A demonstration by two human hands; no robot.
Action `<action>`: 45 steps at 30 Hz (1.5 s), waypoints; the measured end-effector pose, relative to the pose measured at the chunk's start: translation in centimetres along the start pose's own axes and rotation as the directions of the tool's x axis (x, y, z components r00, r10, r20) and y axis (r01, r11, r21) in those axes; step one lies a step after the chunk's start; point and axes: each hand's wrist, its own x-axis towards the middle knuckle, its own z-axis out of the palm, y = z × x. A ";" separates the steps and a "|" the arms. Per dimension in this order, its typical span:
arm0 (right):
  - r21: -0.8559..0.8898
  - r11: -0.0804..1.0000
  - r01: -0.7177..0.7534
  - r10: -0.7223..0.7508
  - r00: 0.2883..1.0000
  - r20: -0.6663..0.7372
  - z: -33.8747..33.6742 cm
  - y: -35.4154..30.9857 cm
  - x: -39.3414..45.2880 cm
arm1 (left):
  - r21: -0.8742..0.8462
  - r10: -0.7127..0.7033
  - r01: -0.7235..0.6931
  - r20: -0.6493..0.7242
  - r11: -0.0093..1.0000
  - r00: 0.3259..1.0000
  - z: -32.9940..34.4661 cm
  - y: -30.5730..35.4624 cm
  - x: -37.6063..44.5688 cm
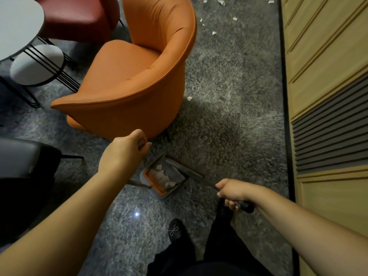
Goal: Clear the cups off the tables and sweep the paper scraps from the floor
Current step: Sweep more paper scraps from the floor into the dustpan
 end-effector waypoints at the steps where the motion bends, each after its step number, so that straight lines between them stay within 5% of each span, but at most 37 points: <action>1: 0.087 0.996 -0.031 0.029 0.999 0.030 -0.7 0.5 -0.4 | -0.015 -0.020 0.020 -0.001 1.000 1.000 -0.1 0.5 0.2; 7: 0.213 0.977 -0.005 -0.007 0.999 0.053 -5.0 3.4 -3.4 | -0.060 -0.059 0.057 -0.033 0.997 0.998 -0.5 4.8 1.5; 23: 0.318 0.923 0.219 -0.144 0.959 -0.244 -22.0 4.1 -6.0 | -0.080 0.013 -0.033 -0.243 0.996 0.970 0.7 19.2 11.1; 39: 0.372 0.911 0.177 -0.083 0.963 -0.255 -34.3 -6.3 -0.5 | -0.118 0.030 -0.048 -0.145 0.992 0.989 0.4 22.6 23.0; 45: 0.317 0.935 0.158 -0.085 0.969 -0.234 -36.9 -10.4 3.1 | -0.161 -0.091 0.068 -0.140 0.985 0.986 0.1 21.6 23.5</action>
